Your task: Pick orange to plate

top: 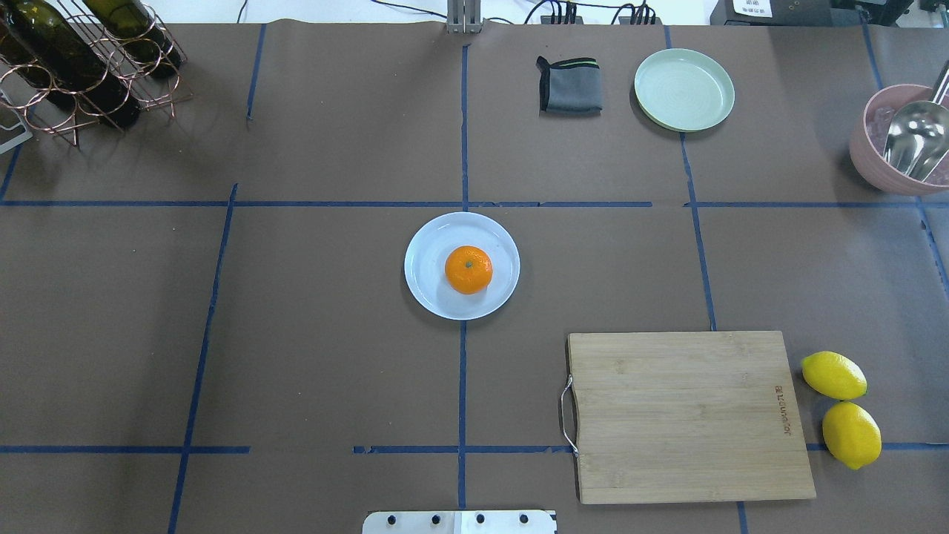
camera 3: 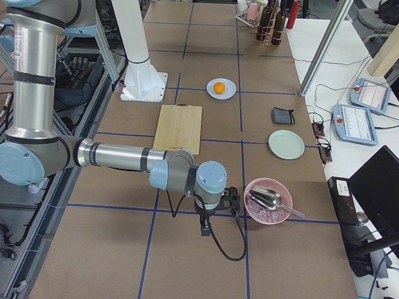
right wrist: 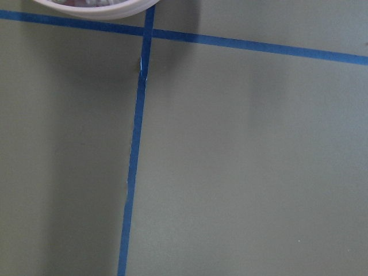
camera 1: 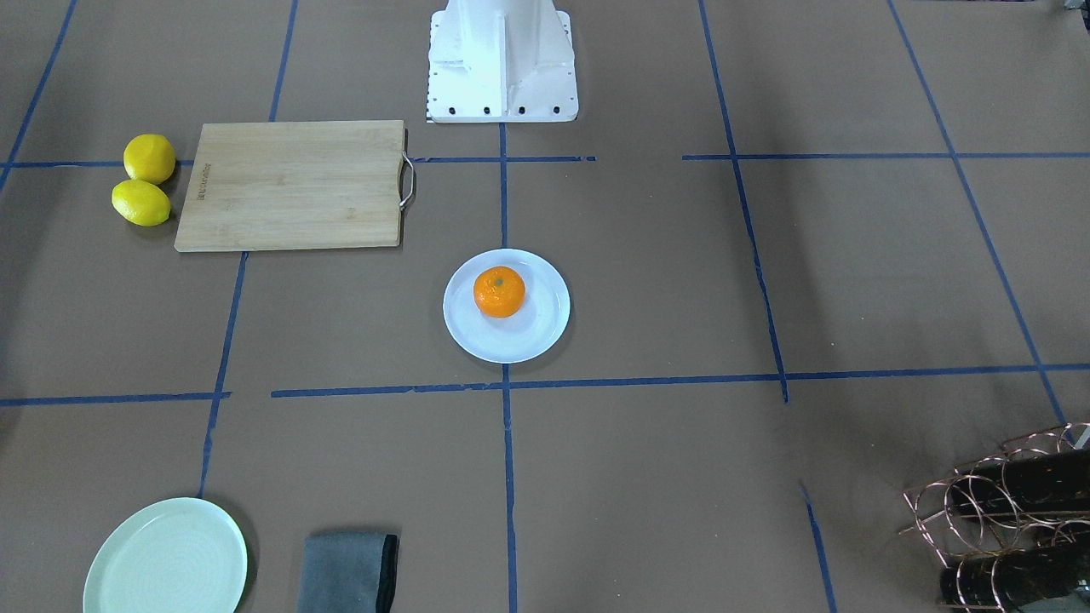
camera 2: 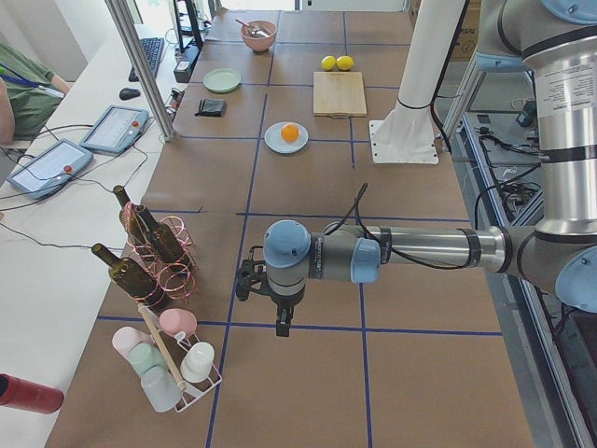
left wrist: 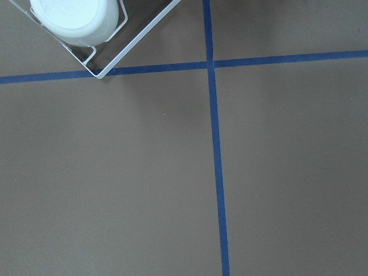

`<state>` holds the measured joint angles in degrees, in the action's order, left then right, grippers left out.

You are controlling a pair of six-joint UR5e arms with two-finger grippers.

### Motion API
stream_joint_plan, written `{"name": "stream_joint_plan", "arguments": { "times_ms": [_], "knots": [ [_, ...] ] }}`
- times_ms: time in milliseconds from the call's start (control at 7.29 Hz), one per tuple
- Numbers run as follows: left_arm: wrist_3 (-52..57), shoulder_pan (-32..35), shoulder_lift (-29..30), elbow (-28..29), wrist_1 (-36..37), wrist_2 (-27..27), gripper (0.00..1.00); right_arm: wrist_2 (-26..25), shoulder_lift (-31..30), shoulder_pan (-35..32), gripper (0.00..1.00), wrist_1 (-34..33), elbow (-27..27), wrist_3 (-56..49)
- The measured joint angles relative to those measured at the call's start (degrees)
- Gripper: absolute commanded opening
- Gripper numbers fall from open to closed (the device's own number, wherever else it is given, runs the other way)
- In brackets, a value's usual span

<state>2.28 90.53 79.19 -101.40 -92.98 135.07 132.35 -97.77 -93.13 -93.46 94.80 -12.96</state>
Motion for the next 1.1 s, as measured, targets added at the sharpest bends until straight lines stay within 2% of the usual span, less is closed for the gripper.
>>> {"name": "stream_joint_plan", "arguments": {
  "times_ms": [1097],
  "knots": [
    [0.00, -0.01, 0.00, 0.06, -0.10, -0.16, 1.00, 0.35, -0.13, 0.73, 1.00, 1.26, -0.46, 0.13]
  ]
}}
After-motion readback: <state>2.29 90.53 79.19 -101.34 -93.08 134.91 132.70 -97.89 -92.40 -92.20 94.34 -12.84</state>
